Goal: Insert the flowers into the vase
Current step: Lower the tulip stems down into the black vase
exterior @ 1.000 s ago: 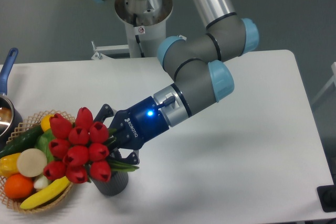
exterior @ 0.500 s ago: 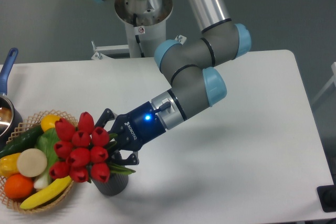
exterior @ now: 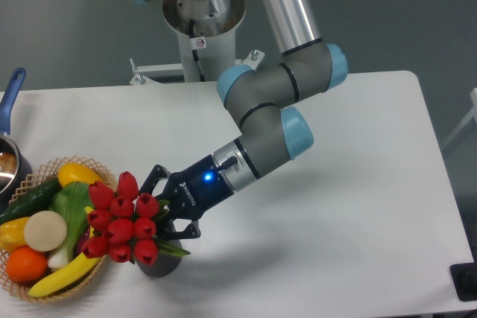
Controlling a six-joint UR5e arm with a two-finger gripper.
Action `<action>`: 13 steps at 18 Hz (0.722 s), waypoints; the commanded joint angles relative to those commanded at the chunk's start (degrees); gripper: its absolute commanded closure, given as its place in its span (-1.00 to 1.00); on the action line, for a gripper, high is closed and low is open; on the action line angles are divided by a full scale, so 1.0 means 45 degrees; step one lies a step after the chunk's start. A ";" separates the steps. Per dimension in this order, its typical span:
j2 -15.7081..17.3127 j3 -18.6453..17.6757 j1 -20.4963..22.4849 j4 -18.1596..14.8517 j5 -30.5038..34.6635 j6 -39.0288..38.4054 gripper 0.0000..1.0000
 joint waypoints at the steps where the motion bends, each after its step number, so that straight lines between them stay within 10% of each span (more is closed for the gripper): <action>1: -0.0039 0.0000 0.0000 0.0000 0.0019 0.0000 0.29; 13: 0.0058 -0.0351 0.0020 -0.0020 0.0488 0.0274 -0.47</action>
